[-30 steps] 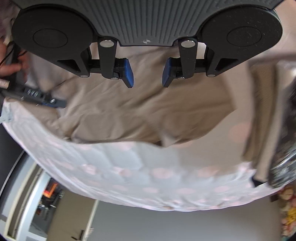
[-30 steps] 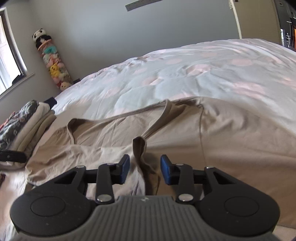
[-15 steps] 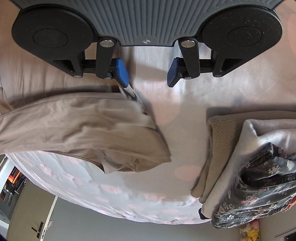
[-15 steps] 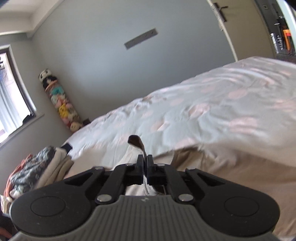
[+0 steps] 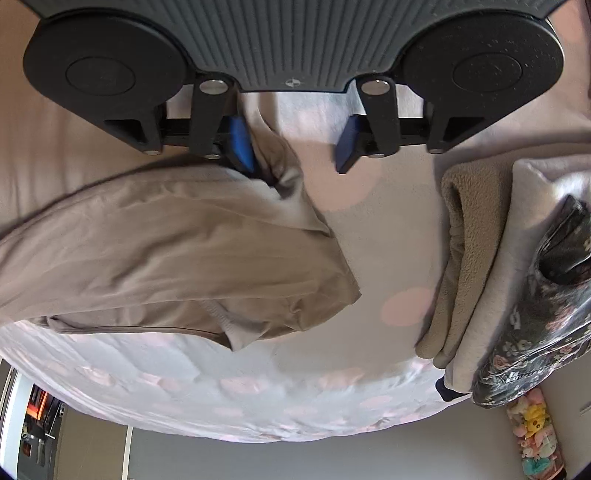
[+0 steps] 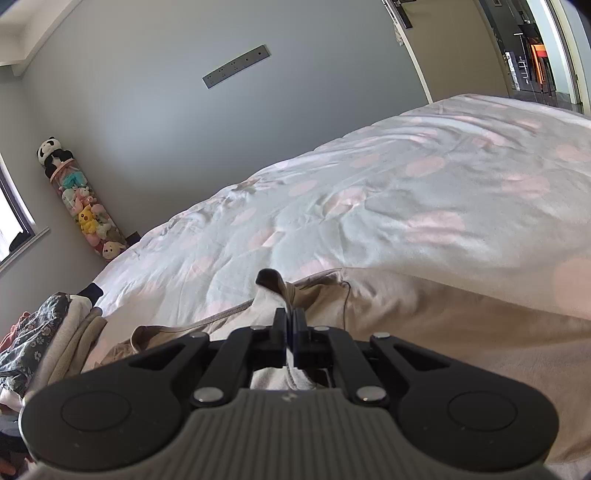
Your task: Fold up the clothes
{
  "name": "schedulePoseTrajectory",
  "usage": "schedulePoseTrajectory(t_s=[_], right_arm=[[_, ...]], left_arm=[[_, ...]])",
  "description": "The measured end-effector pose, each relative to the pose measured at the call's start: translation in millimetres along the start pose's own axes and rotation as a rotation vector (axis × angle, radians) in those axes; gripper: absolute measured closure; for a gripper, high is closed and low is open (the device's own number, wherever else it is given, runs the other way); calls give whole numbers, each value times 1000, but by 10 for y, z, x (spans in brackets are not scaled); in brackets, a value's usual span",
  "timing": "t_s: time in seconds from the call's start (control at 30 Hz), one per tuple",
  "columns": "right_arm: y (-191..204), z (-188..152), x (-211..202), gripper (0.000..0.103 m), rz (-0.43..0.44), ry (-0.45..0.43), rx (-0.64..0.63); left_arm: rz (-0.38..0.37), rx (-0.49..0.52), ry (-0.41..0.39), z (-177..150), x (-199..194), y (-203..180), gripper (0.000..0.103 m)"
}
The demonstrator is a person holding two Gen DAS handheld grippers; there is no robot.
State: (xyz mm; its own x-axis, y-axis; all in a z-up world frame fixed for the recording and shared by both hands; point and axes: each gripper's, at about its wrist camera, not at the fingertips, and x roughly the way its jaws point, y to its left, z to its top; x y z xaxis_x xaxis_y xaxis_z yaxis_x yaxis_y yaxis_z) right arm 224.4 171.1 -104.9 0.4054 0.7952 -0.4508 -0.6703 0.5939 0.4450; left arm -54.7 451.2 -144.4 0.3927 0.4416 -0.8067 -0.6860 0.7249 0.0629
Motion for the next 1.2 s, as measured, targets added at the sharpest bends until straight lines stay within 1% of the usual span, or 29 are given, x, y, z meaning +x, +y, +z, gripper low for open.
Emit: schedulePoseTrajectory(t_s=[0.03, 0.07, 0.1, 0.2, 0.3, 0.37, 0.43, 0.5, 0.53, 0.6, 0.67, 0.73, 0.77, 0.8, 0.83, 0.9, 1.0, 1.03, 1.1, 1.13, 1.17, 1.2], right_arm=[[-4, -2, 15, 99, -5, 6, 1], [-9, -5, 40, 99, -14, 17, 3], [-14, -12, 62, 99, -26, 32, 4], [-13, -34, 100, 99, -52, 58, 3], [-13, -50, 136, 99, -94, 94, 0], [-60, -87, 196, 100, -144, 149, 11], [-136, -149, 259, 100, -173, 196, 23], [-176, -199, 300, 100, -182, 216, 26], [-184, -214, 313, 100, -184, 220, 25], [-181, -227, 324, 100, -185, 223, 17], [-182, -222, 328, 100, -185, 226, 16], [-186, -218, 336, 99, -185, 230, 16], [-183, -215, 337, 99, -185, 230, 15], [-180, -213, 335, 99, -185, 231, 14], [-174, -212, 331, 99, -186, 231, 12], [-157, -208, 322, 99, -187, 231, 8], [-146, -199, 323, 99, -183, 230, 3], [-145, -196, 321, 99, -180, 230, 2], [-157, -195, 327, 98, -172, 231, 4], [-166, -194, 332, 95, -167, 232, 7], [-174, -194, 336, 93, -163, 233, 9], [-186, -191, 336, 92, -156, 231, 15]], left_arm=[[-10, -9, 0, 25, 3, 19, 79], [-17, -14, 1, 50, -12, 34, 94], [-14, -9, -3, 67, -44, 45, 97], [22, 11, -19, 76, -159, 113, 99], [22, -8, 15, 25, -152, 249, 99], [19, -16, 34, -33, -103, 285, 99], [22, -27, 39, -62, -68, 301, 96], [19, -32, 43, -54, -76, 320, 90], [9, -36, 47, -35, -104, 344, 87], [-18, -46, 58, -1, -172, 397, 78], [-58, -49, 61, 38, -279, 455, 76], [-87, -46, 46, 108, -369, 500, 66], [-100, -45, 36, 147, -412, 521, 57], [-107, -47, 22, 201, -431, 542, 54], [-106, -54, 9, 268, -417, 563, 54], [-102, -104, 3, 414, -288, 621, 54], [-105, -198, 2, 611, -26, 707, 58], [-103, -218, 4, 662, 70, 719, 58], [-79, -225, 14, 739, 251, 716, 58], [-73, -233, 18, 758, 321, 719, 59], [-74, -243, 21, 771, 382, 725, 62], [-82, -248, 20, 781, 429, 730, 68]])
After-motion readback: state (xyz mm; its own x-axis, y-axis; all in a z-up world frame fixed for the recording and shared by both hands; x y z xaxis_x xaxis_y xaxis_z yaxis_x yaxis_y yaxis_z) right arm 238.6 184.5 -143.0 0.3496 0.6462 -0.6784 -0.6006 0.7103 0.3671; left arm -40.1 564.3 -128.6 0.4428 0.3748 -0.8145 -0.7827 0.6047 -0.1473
